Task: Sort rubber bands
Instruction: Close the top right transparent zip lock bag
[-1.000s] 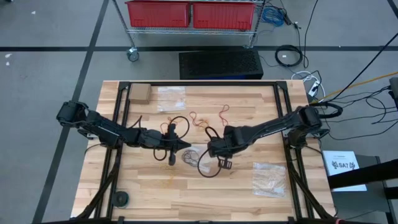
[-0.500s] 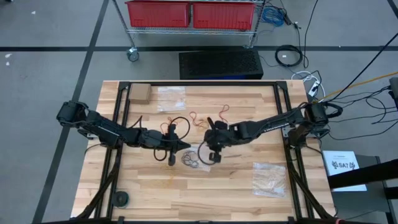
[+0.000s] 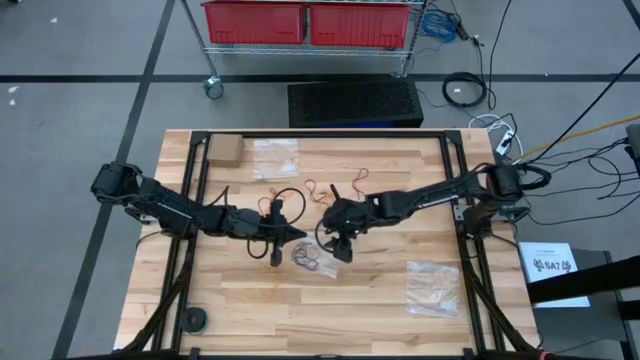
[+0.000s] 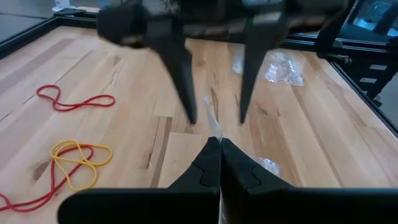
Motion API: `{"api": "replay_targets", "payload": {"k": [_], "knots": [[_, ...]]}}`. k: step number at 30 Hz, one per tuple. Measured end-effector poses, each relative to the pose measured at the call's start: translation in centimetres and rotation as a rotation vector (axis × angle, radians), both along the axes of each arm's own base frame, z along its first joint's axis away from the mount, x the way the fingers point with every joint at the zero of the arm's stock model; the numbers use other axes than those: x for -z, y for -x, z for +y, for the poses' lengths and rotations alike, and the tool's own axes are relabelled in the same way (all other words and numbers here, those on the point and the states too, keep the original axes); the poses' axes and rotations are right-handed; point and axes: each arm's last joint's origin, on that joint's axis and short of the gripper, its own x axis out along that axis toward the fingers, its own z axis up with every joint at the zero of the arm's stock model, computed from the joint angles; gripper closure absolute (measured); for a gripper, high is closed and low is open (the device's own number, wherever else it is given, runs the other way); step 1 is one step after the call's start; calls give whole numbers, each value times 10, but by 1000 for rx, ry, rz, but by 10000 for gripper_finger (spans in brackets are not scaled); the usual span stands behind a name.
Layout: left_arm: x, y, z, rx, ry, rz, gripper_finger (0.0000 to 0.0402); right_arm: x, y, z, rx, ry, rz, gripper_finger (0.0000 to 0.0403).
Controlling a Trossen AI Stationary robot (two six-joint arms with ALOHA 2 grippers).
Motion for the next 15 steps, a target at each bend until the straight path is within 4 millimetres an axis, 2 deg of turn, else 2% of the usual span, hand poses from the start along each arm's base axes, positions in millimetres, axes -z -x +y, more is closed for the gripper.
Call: {"api": "replay_targets", "payload": {"k": [4, 7, 10, 15], "knots": [[-1, 0, 0, 0, 2, -9, 402, 15, -7, -3, 11, 3, 15, 252], [-1, 0, 0, -1, 3, -10, 401, 20, -8, -7, 51, 29, 30, 312], [-1, 0, 1, -29, 18, -12, 395, 16, -8, -9, 76, 32, 16, 383], [-1, 0, 2, -73, 8, -13, 358, 1, -3, -10, 114, 21, -19, 398]]}}
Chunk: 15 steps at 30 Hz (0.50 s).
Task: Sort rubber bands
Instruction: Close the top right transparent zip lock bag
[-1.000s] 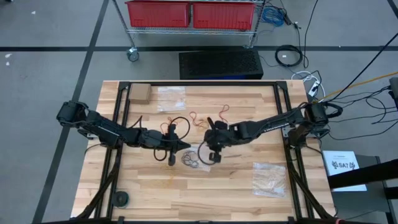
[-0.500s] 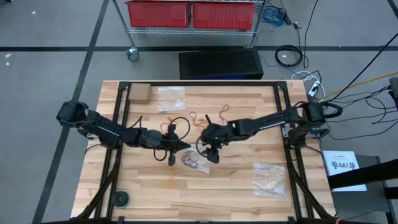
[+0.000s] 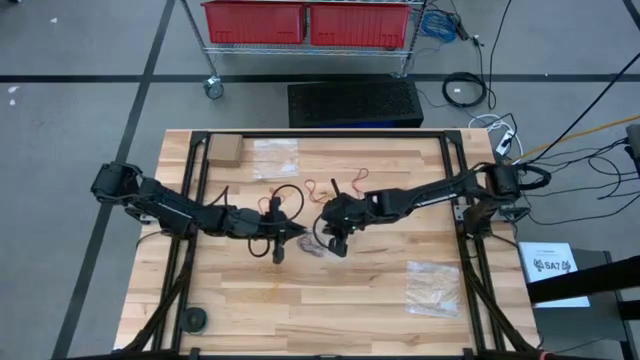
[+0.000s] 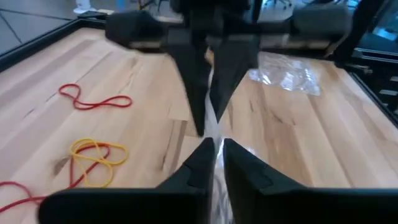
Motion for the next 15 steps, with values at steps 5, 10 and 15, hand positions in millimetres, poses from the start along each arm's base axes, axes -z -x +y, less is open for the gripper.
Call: {"api": "replay_targets", "payload": {"k": [5, 10, 15], "knots": [[-1, 0, 1, -34, -10, -7, 319, -24, 14, -1, 59, 44, -23, 402], [-5, 2, 2, -43, -9, -22, 287, -51, 39, -10, 183, 152, 3, 403], [-15, 10, 5, -101, -26, -26, 281, -76, 70, -29, 379, 242, 27, 403]]}}
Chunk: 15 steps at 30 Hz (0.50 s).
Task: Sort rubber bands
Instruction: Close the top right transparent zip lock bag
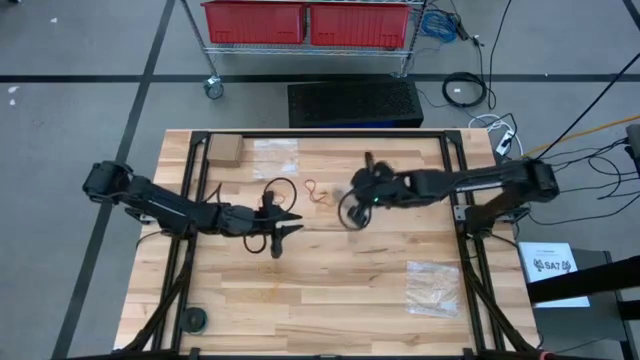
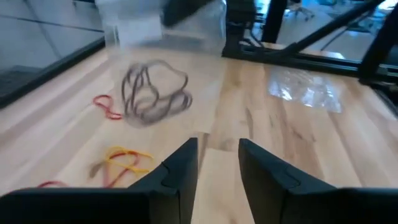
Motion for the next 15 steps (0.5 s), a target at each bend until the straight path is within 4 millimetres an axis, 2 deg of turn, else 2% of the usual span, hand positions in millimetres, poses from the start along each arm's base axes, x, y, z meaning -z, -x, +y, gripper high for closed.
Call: {"api": "replay_targets", "payload": {"k": [4, 6, 11, 15], "knots": [[-7, 9, 3, -30, -13, 20, 281, -9, 24, -23, 204, 51, 44, 403], [-8, 11, 3, -39, -16, 24, 281, -7, 33, -36, 274, 61, 50, 403], [-7, 13, 4, -41, -23, 51, 281, 17, 61, -73, 423, 37, 9, 403], [-6, 13, 4, -42, -25, 59, 281, 42, 77, -100, 442, -43, -152, 403]]}}
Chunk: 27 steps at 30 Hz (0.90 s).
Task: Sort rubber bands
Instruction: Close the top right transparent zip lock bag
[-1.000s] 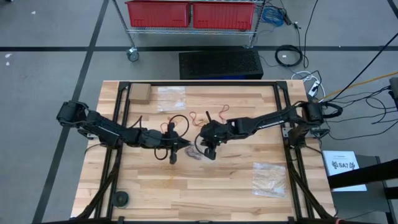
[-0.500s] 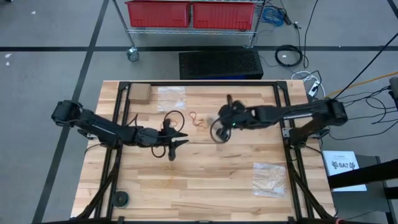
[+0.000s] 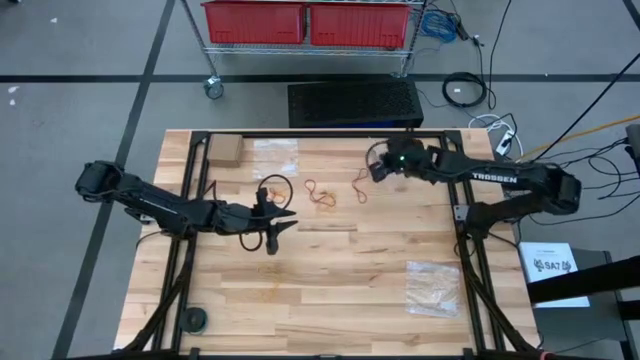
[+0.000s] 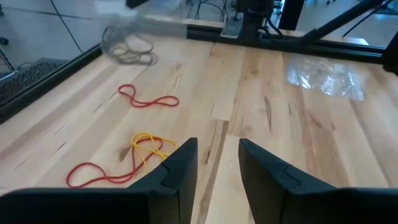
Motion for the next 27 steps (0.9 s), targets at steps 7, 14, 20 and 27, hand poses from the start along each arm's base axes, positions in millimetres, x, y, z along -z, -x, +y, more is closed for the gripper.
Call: {"api": "replay_targets", "payload": {"k": [7, 14, 20, 27], "knots": [[2, 1, 1, -23, -12, 16, 281, 43, 42, -34, 215, -43, 14, 403], [1, 1, 1, -24, -12, 13, 281, 68, 72, -50, 430, -29, 27, 403], [2, 1, 1, -26, -14, 16, 281, 84, 88, -54, 539, -63, 1, 403], [4, 1, 2, -32, -19, 41, 281, 87, 87, -51, 399, -113, 25, 381]]}}
